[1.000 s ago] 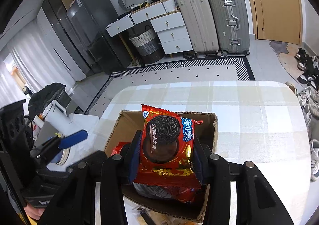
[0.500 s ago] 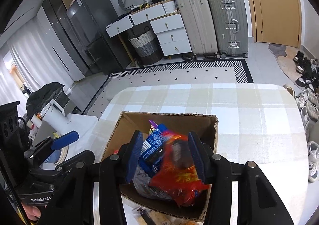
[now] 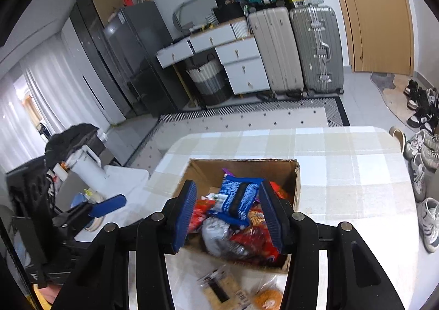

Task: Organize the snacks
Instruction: 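Withdraw both open grippers from the box and back away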

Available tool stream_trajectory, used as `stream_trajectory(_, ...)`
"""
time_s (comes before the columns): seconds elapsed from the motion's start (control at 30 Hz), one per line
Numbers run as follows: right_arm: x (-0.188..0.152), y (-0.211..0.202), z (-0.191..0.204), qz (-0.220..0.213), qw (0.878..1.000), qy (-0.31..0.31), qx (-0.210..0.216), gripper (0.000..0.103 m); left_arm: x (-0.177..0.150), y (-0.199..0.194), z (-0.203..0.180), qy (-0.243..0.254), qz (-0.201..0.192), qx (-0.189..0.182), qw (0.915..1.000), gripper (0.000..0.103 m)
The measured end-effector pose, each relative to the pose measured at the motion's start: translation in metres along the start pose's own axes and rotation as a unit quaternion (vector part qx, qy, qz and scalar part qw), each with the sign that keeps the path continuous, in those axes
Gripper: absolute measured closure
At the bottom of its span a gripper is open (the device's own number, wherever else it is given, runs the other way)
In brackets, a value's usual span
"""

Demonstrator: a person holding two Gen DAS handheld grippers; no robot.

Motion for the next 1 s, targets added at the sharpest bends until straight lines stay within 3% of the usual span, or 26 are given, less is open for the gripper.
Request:
stream_trajectory(0.2,-0.006,-0.065,0.016,-0.059,0.998,-0.020,0.011,0.048,-0.006,-0.039,-0.020,0.021,-0.025,0.006,0.9994,0.023)
stream_trajectory(0.3,-0.013,-0.101,0.023,-0.091,0.995,-0.023,0.015,0.030,-0.008,-0.061,-0.028,0.026,-0.037,0.005,0.9990,0.023)
stream_trajectory(0.4,-0.022,-0.133,0.032,-0.120,0.992,-0.032,0.018,0.025,-0.012,-0.083,-0.033,0.013,-0.044,-0.001,0.9990,0.022)
stream_trajectory(0.6,-0.046,-0.187,0.048,-0.158,0.986,-0.052,0.031,0.002,-0.020,-0.133,-0.042,0.003,-0.081,0.000,0.9967,0.013)
stream_trajectory(0.7,-0.060,-0.212,0.052,-0.177,0.982,-0.047,0.037,0.002,-0.029,-0.154,-0.046,-0.002,-0.095,-0.001,0.9954,0.001)
stream_trajectory(1.0,-0.103,-0.259,0.058,-0.198,0.978,-0.051,0.040,0.001,-0.073,-0.212,-0.041,-0.003,-0.118,0.017,0.9929,0.001)
Point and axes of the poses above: each gripper's, at about its wrist camera, not at the fingertips, and y roughly the way its jaws point, z to its left, x to its top, the point moved 1 cm from there along y, roughly the way its jaws point, and after that the axes turned 15 degrees about -z, right-handed, at the moved point
